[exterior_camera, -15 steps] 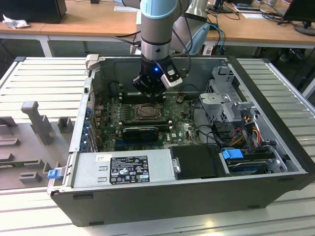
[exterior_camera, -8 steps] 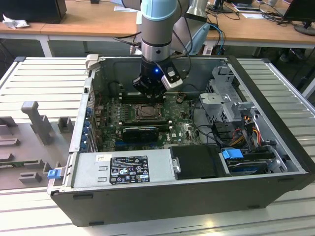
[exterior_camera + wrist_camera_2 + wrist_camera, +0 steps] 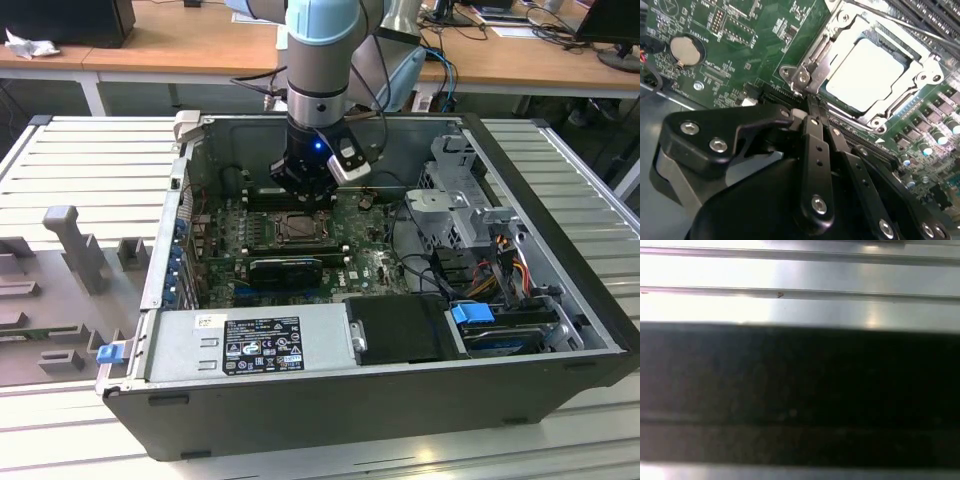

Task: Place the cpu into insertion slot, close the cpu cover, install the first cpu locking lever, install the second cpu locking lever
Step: 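Install the first cpu locking lever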

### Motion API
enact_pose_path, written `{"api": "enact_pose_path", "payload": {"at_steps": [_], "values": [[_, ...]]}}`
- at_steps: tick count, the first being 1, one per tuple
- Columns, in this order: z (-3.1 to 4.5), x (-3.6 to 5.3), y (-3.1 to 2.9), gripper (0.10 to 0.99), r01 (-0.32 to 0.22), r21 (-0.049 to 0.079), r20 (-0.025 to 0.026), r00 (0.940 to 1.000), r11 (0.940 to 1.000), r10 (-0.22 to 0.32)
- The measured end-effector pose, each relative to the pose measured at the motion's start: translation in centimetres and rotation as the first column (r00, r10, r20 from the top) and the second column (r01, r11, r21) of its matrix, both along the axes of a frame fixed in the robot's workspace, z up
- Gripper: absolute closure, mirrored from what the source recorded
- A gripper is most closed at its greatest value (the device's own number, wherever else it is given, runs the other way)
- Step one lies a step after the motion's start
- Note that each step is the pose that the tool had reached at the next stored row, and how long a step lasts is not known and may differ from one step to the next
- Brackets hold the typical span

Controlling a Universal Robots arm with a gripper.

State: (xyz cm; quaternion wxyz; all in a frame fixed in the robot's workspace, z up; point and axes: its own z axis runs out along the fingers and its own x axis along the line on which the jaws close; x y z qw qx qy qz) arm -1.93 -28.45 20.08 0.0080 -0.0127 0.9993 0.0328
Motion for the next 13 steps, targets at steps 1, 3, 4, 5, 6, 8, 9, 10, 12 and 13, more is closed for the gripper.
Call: {"api": "enact_pose_path", "payload": {"at_steps": [1, 3, 4, 5, 6, 8, 9, 10, 12, 13], "values": [[0.05, 0.00, 0.01, 0.980, 0.000, 0.002, 0.0003, 1.0000, 1.0000, 0.000], [0.50, 0.01, 0.02, 0.980, 0.000, 0.003, 0.0005, 1.0000, 1.0000, 0.000], [1.02, 0.01, 0.01, 0.980, 0.000, 0.002, 0.0003, 1.0000, 1.0000, 0.000], [1.76, 0.01, 0.01, 0.980, 0.000, 0.002, 0.0002, 1.0000, 1.0000, 0.000], [1.87, 0.01, 0.01, 0.980, 0.000, 0.002, 0.0002, 1.0000, 1.0000, 0.000], [1.86, 0.01, -0.09, 0.980, 0.000, 0.002, 0.0002, 1.0000, 1.0000, 0.000], [1.86, 0.01, -0.14, 0.980, 0.000, 0.002, 0.0002, 1.0000, 1.0000, 0.000], [1.86, 0.01, -0.22, 0.980, 0.000, 0.002, 0.0002, 1.0000, 1.0000, 0.000], [1.86, 0.01, -0.31, 0.980, 0.000, 0.002, 0.0002, 1.0000, 1.0000, 0.000], [1.86, 0.01, -0.39, 0.980, 0.000, 0.002, 0.0002, 1.0000, 1.0000, 0.000]]}}
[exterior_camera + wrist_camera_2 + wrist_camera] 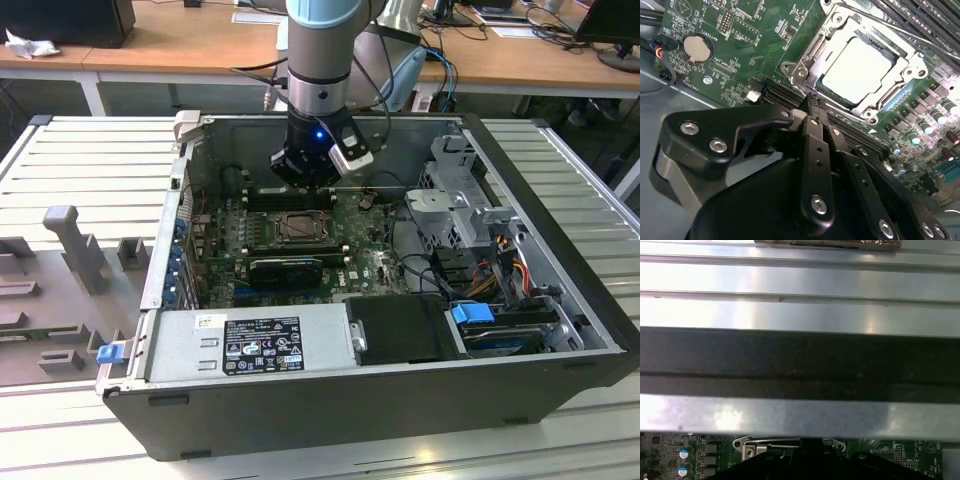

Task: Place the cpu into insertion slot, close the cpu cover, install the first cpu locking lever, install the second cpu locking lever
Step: 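Install the first cpu locking lever, then install the second cpu locking lever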

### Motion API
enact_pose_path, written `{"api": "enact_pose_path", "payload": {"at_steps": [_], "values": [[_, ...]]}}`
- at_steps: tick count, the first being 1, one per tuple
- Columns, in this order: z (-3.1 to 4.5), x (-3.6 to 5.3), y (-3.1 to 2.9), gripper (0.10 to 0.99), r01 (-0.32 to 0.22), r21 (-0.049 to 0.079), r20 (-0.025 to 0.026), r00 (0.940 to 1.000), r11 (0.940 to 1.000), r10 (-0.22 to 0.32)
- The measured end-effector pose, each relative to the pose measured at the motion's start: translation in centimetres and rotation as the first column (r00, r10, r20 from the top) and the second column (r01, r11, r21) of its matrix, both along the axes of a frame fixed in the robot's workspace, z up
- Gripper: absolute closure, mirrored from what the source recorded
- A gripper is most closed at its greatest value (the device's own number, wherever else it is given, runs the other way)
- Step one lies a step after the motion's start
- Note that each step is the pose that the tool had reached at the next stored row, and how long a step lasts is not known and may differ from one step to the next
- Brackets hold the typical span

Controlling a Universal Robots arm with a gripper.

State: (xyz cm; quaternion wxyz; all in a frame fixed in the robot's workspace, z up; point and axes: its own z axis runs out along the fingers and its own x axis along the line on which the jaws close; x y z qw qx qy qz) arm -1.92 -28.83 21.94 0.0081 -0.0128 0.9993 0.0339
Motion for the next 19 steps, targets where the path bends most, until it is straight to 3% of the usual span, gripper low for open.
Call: {"api": "enact_pose_path", "payload": {"at_steps": [7, 10, 11, 14, 15, 16, 19], "values": [[0.00, 0.00, -0.35, 0.980, 0.000, 0.000, 0.0000, 1.0000, 1.0000, 0.000], [0.01, 0.00, -1.33, 0.980, 0.000, 0.000, 0.0000, 1.0000, 1.0000, 0.000], [0.05, 0.00, -1.40, 0.980, 0.000, 0.000, 0.0000, 1.0000, 1.0000, 0.000], [1.13, 0.00, -1.46, 0.980, 0.000, 0.000, 0.0001, 1.0000, 1.0000, 0.000], [2.16, 0.00, -1.47, 0.980, 0.000, 0.000, 0.0000, 1.0000, 1.0000, 0.000], [2.59, 0.00, -1.47, 0.980, 0.000, 0.000, 0.0000, 1.0000, 1.0000, 0.000], [2.60, -0.01, -3.03, 0.980, 0.000, 0.000, 0.0001, 1.0000, 1.0000, 0.000]]}}
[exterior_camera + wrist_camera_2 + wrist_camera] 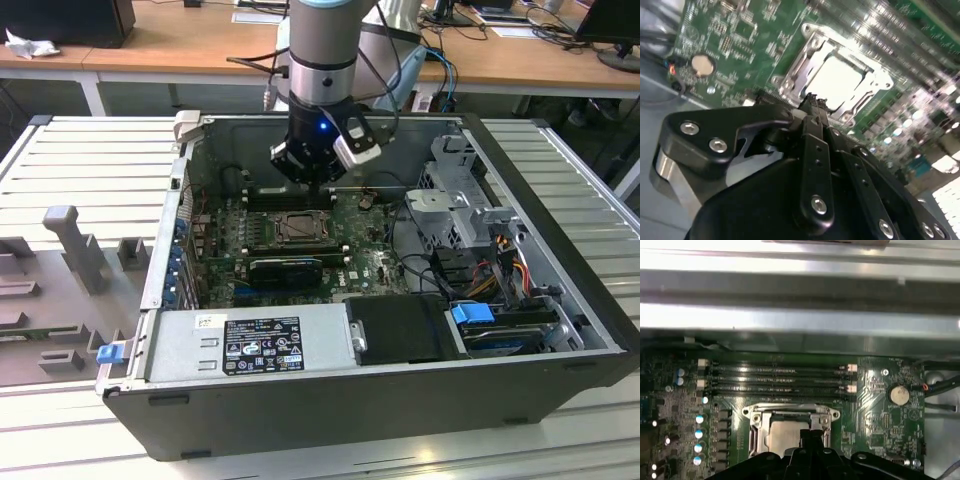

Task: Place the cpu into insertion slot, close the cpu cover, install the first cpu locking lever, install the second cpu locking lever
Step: 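Install the second cpu locking lever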

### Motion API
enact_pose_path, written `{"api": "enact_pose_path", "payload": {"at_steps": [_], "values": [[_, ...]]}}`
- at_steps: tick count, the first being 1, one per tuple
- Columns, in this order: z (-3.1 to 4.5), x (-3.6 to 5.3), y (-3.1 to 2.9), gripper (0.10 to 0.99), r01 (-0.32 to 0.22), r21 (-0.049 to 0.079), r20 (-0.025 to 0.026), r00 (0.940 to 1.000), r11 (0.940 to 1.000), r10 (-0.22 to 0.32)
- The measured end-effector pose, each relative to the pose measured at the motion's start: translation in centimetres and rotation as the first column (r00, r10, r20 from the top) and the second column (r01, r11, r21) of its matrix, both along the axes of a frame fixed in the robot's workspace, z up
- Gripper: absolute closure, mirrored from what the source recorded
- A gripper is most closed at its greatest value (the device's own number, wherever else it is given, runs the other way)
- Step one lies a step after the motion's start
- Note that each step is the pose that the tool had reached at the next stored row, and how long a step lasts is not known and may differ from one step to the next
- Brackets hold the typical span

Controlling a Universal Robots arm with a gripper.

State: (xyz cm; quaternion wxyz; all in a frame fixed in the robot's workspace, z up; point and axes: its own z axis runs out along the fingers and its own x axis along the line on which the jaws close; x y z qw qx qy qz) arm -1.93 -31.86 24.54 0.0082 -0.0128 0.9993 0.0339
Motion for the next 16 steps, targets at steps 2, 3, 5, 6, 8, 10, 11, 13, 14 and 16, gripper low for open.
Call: {"api": "enact_pose_path", "payload": {"at_steps": [2, 3, 5, 6, 8, 10, 11, 13, 14, 16], "values": [[-0.03, -0.01, -1.08, 0.980, 0.000, 0.000, -0.0001, 1.0000, 1.0000, 0.000], [-0.09, 0.00, -1.86, 0.980, 0.000, 0.000, -0.0002, 1.0000, 1.0000, 0.000], [-0.23, -0.01, -2.98, 0.980, 0.000, 0.000, -0.0076, 1.0000, 1.0000, 0.000], [-0.32, -0.01, -3.23, 0.980, 0.000, 0.000, -0.0131, 0.9999, 1.0000, 0.000], [-0.45, 0.00, -3.55, 0.980, -0.001, 0.005, -0.0200, 0.9998, 1.0000, 0.001], [-0.51, -0.05, -4.01, 0.980, -0.001, 0.016, -0.0204, 0.9998, 0.9999, 0.002], [-0.53, -0.08, -4.26, 0.980, -0.001, 0.021, -0.0204, 0.9998, 0.9998, 0.002], [-0.56, -0.19, -4.88, 0.980, -0.001, 0.031, -0.0203, 0.9998, 0.9995, 0.002], [-0.57, -0.23, -5.12, 0.980, -0.001, 0.035, -0.0203, 0.9998, 0.9994, 0.002], [-0.67, -0.84, -5.77, 0.980, -0.002, 0.047, -0.0204, 0.9998, 0.9989, 0.003]]}}
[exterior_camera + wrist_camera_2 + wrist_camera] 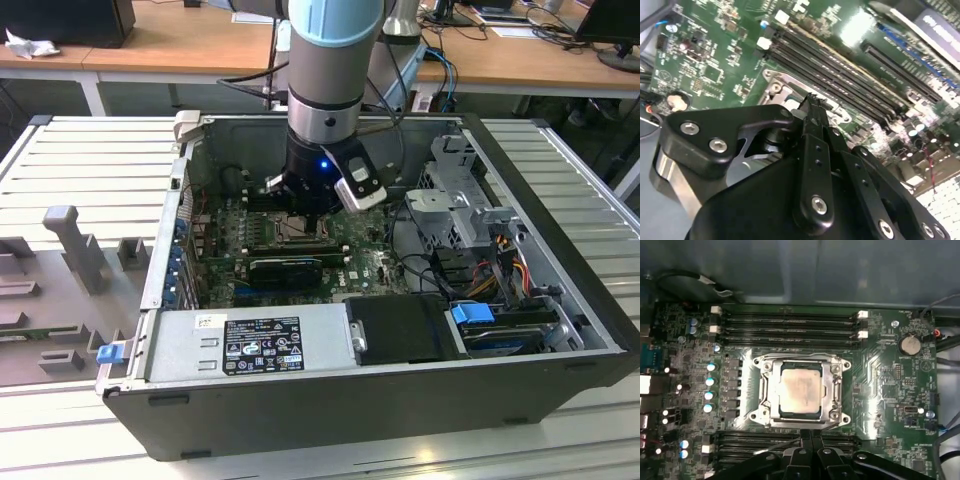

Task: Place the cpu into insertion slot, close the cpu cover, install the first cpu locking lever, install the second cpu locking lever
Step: 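Install the second cpu locking lever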

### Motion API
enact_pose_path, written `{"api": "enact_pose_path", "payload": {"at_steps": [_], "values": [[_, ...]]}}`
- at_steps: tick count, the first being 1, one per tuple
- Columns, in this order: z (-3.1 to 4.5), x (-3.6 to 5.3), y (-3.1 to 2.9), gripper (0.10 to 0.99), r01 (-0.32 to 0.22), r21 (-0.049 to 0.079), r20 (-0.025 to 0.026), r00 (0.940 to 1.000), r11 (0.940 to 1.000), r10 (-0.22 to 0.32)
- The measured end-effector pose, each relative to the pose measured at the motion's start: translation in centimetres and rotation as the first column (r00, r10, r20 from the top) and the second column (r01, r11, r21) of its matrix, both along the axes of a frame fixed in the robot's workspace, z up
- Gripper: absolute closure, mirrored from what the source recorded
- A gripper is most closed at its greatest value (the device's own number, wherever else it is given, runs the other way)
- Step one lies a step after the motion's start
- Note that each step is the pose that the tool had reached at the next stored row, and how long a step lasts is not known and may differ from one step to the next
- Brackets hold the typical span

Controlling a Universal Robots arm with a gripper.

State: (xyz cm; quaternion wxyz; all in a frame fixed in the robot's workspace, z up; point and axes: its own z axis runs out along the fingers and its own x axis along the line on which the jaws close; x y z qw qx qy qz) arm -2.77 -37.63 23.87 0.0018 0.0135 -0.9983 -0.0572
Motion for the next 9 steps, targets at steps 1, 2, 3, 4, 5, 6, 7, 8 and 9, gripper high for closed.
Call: {"api": "enact_pose_path", "payload": {"at_steps": [1, 2, 3, 4, 5, 6, 7, 8, 9], "values": [[-0.04, -0.22, -0.09, 0.980, -0.001, 0.001, 0.0001, 1.0000, 1.0000, 0.001], [-0.14, -0.59, -0.22, 0.980, -0.002, 0.002, 0.0001, 1.0000, 1.0000, 0.002], [-0.34, -1.04, -0.27, 0.980, -0.003, 0.003, 0.0002, 1.0000, 1.0000, 0.003], [-0.44, -1.24, -0.28, 0.980, -0.004, 0.003, 0.0001, 1.0000, 1.0000, 0.004], [-0.59, -1.44, -0.28, 0.980, -0.004, 0.004, 0.0001, 1.0000, 1.0000, 0.004], [-0.91, -1.70, -0.28, 0.980, -0.005, 0.005, 0.0001, 1.0000, 1.0000, 0.005], [-1.29, -1.86, -0.28, 0.980, -0.006, 0.005, 0.0001, 1.0000, 1.0000, 0.006], [-1.54, -1.94, -0.28, 0.980, -0.007, 0.005, 0.0001, 1.0000, 1.0000, 0.007], [-1.71, -2.00, -0.28, 0.980, -0.008, 0.006, 0.0001, 1.0000, 1.0000, 0.008]]}}
